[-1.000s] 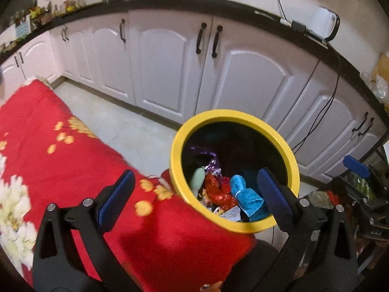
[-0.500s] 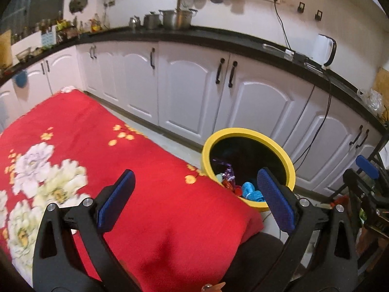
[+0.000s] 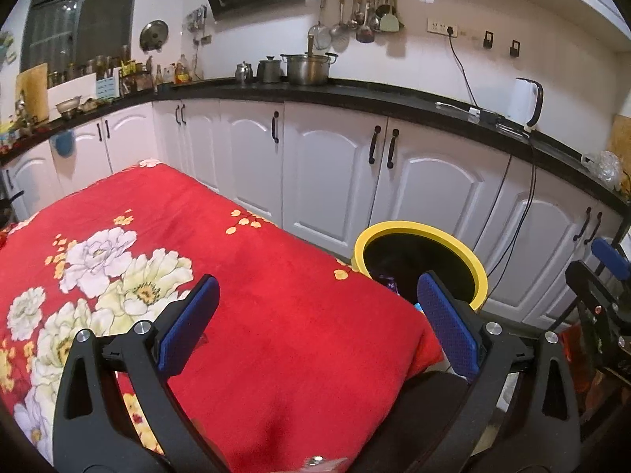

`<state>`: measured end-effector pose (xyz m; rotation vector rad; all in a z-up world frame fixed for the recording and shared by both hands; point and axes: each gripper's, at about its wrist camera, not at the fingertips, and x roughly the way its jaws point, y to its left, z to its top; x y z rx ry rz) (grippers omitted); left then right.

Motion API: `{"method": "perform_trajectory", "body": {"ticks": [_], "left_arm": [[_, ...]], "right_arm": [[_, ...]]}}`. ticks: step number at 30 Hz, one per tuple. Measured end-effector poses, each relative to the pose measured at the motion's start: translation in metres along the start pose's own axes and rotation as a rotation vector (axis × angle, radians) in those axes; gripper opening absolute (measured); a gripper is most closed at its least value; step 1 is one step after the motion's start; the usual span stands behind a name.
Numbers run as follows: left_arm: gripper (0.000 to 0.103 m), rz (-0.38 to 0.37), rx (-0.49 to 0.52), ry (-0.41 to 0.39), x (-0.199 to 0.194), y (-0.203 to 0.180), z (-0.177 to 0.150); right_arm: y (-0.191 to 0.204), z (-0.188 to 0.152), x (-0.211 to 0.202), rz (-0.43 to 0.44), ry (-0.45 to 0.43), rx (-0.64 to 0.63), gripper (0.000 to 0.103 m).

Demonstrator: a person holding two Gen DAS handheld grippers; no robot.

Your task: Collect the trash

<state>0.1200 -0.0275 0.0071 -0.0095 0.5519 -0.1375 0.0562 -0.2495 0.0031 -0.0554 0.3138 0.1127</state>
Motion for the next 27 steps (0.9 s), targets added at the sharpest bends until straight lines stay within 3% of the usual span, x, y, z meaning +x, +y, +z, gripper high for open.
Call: {"method": "perform_trajectory", "body": {"ticks": [20, 27], "left_arm": [[0.092, 0.05, -0.033, -0.162, -0.07, 0.01, -0.052], [0.092, 0.079, -0.034, -0.159, -0.077, 0.013, -0.069]], "right_arm": [[0.047, -0.033, -0.05, 0.054, -0.162, -0.052, 0.097], [0.054, -0.038, -0.042, 0.098, -0.108, -0.051, 0.097]]}}
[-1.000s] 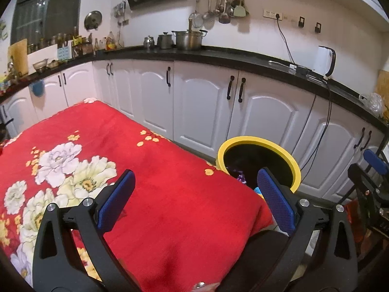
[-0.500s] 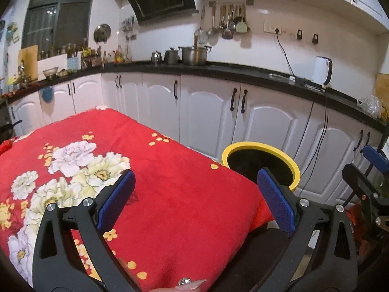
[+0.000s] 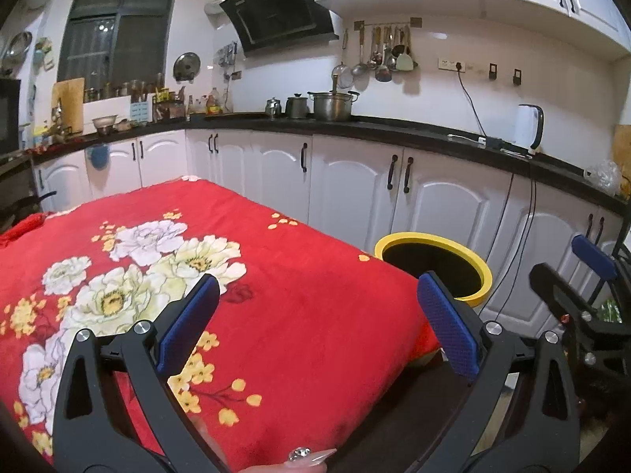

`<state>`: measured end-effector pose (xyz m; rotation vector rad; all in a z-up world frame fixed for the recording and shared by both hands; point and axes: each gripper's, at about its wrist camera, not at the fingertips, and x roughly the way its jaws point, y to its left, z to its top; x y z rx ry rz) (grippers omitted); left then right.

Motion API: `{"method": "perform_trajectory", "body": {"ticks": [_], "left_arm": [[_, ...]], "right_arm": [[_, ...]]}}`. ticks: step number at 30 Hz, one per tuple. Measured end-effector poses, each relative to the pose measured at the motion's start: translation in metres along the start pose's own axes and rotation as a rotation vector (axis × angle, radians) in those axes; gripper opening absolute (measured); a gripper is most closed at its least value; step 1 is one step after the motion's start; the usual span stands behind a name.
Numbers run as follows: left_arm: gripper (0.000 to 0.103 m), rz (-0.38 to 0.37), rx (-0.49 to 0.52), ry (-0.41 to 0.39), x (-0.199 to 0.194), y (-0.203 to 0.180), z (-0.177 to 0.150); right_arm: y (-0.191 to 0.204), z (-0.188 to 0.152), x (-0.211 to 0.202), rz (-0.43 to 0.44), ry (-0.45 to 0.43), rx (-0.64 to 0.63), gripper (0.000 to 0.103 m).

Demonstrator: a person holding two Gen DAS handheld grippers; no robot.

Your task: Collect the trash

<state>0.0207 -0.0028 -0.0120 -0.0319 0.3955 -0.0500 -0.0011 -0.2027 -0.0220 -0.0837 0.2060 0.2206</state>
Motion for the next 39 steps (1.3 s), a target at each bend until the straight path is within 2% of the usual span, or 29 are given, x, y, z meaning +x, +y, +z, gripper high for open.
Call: {"method": "perform_trajectory", "body": {"ticks": [7, 39], "left_arm": [[0.092, 0.016, -0.027, 0.019, 0.0018, 0.0089, -0.0024], [0.092, 0.012, -0.028, 0.016, 0.0026, 0.0093, -0.0023]], "right_arm": [[0.0015, -0.0026, 0.0032, 0.003, 0.016, 0.009, 0.097], [-0.0055, -0.006, 0.0044, -0.02, 0.02, 0.022, 0.097]]}}
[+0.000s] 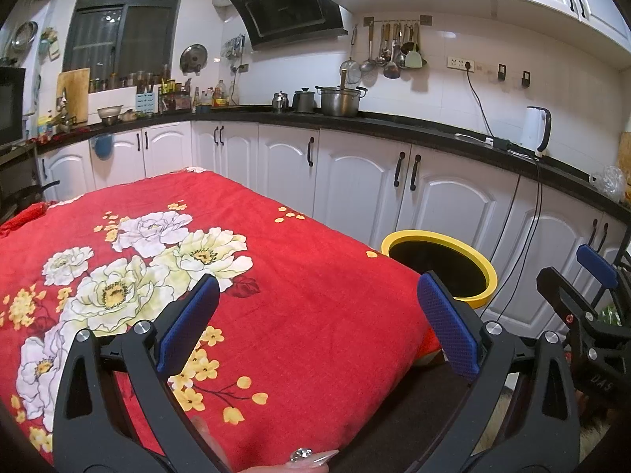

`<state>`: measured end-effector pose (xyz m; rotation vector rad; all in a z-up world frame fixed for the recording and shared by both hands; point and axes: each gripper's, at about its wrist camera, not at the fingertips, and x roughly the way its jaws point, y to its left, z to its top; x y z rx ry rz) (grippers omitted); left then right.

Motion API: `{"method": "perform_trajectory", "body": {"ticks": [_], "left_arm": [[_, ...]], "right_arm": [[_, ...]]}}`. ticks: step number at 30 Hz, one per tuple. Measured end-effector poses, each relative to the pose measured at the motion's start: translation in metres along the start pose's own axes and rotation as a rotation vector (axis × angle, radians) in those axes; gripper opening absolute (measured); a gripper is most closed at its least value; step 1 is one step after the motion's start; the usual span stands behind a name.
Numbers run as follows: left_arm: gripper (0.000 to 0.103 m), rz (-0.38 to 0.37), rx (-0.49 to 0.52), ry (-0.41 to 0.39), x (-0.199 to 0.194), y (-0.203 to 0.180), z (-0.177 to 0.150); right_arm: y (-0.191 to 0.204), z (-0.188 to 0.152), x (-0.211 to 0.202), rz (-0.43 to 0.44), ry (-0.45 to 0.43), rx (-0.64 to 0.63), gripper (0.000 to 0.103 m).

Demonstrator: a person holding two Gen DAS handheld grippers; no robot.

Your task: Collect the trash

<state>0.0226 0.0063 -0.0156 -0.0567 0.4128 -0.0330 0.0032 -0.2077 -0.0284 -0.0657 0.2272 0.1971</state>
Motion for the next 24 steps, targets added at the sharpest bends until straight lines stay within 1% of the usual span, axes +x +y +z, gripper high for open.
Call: {"method": "perform_trajectory", "body": {"ticks": [24], "left_arm": [[0.092, 0.0, 0.001, -0.002, 0.0008, -0.0017, 0.0009]], "right_arm": [[-0.001, -0.0004, -0.0007, -0.005, 0.001, 0.002, 0.097]]}}
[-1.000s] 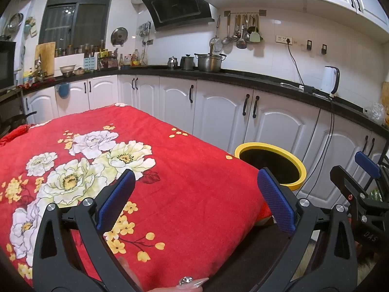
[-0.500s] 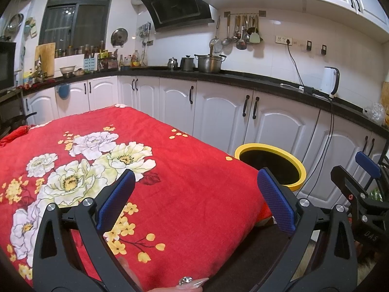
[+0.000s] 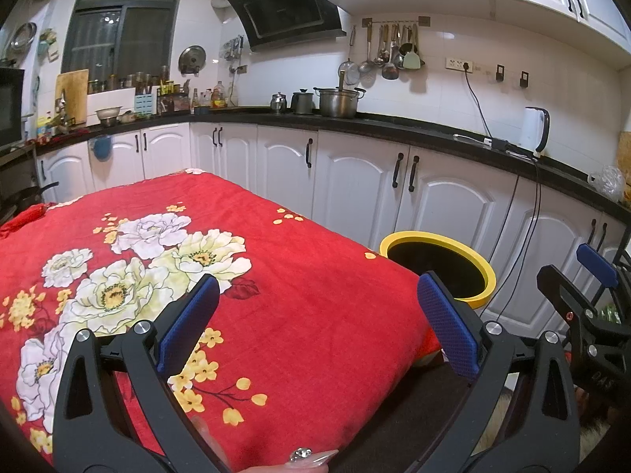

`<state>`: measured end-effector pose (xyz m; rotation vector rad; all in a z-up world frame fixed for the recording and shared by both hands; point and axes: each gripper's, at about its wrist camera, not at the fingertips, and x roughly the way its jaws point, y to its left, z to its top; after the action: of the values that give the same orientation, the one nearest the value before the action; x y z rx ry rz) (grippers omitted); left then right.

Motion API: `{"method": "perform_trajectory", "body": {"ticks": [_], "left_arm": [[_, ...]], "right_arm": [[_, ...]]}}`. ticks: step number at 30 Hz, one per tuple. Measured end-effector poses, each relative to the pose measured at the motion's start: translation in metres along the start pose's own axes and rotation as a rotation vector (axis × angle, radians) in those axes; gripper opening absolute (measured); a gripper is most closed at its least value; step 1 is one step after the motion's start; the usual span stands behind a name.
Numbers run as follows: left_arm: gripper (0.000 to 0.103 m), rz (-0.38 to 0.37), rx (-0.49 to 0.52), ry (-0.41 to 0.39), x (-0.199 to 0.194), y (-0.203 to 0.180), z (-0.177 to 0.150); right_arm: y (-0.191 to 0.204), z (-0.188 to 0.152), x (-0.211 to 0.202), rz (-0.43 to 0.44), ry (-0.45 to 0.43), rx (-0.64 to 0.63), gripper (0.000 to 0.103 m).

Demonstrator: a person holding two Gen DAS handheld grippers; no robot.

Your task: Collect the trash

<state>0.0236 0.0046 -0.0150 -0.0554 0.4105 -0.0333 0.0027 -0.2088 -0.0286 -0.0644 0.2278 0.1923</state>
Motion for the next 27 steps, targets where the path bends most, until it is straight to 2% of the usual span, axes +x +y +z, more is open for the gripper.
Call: {"method": "perform_trajectory", "body": {"ticks": [27], "left_arm": [[0.092, -0.016, 0.013, 0.021, 0.0068, 0.0001, -0.0012]], "right_arm": [[-0.0029, 0.0003, 0.0002, 0.003, 0.01, 0.003, 0.097]]}}
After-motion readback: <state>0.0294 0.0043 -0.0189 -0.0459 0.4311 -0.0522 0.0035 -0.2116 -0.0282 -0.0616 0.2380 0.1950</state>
